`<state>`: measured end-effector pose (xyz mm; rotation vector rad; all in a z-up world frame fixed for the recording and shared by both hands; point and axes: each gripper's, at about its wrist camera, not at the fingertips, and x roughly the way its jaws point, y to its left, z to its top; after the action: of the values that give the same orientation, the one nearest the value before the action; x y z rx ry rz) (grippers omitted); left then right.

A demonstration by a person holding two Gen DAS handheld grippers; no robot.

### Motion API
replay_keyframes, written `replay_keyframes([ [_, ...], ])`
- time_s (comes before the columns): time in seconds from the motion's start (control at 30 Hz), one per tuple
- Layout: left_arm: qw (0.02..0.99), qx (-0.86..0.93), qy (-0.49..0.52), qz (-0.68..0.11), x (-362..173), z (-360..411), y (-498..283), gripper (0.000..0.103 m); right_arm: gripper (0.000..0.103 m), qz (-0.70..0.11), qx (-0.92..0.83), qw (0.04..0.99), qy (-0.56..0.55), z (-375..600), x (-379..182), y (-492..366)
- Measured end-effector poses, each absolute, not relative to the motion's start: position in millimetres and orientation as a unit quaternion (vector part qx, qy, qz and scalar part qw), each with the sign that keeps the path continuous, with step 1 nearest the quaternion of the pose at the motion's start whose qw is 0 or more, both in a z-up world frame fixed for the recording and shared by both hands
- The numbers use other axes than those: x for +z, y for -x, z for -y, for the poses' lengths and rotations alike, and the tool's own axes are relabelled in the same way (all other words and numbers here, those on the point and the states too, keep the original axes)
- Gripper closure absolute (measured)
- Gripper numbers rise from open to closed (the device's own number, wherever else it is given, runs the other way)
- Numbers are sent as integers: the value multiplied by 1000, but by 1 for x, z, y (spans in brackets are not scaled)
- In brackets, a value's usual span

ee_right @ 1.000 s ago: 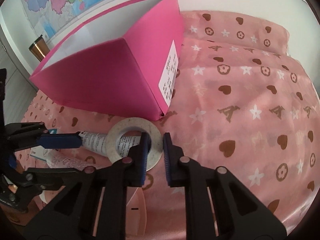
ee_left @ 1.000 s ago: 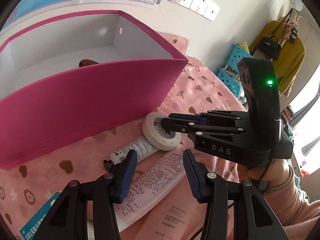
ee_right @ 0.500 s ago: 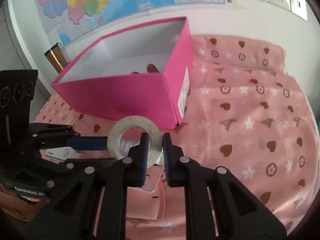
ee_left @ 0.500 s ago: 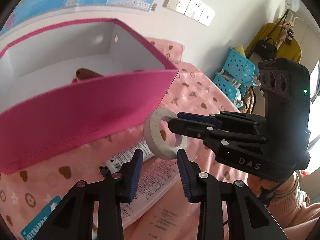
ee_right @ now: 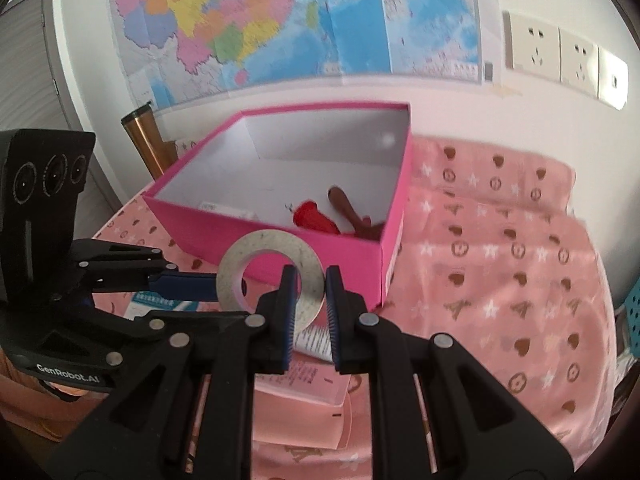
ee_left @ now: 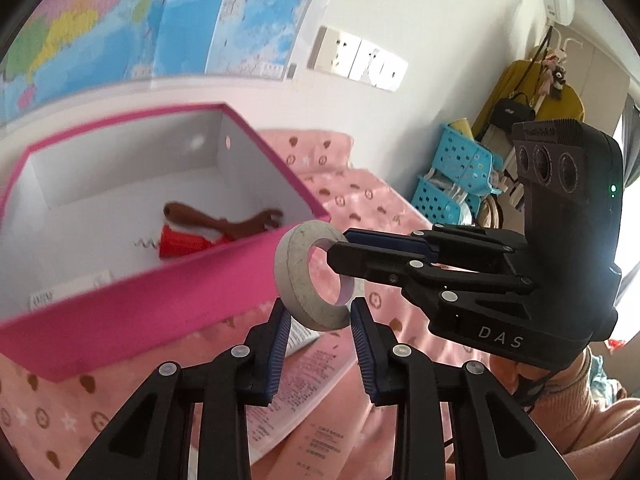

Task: Organize rigid objects
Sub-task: 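Carry the tape roll over the magenta box and open the right tool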

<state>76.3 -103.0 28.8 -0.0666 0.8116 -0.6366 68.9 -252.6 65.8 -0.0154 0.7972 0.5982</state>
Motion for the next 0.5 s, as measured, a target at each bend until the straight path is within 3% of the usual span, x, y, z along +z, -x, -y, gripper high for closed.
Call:
replay_keyframes([
  [0.5,889,-275,25,-366,59,90,-117,72,87,-365,295,882,31,230,96,-116],
])
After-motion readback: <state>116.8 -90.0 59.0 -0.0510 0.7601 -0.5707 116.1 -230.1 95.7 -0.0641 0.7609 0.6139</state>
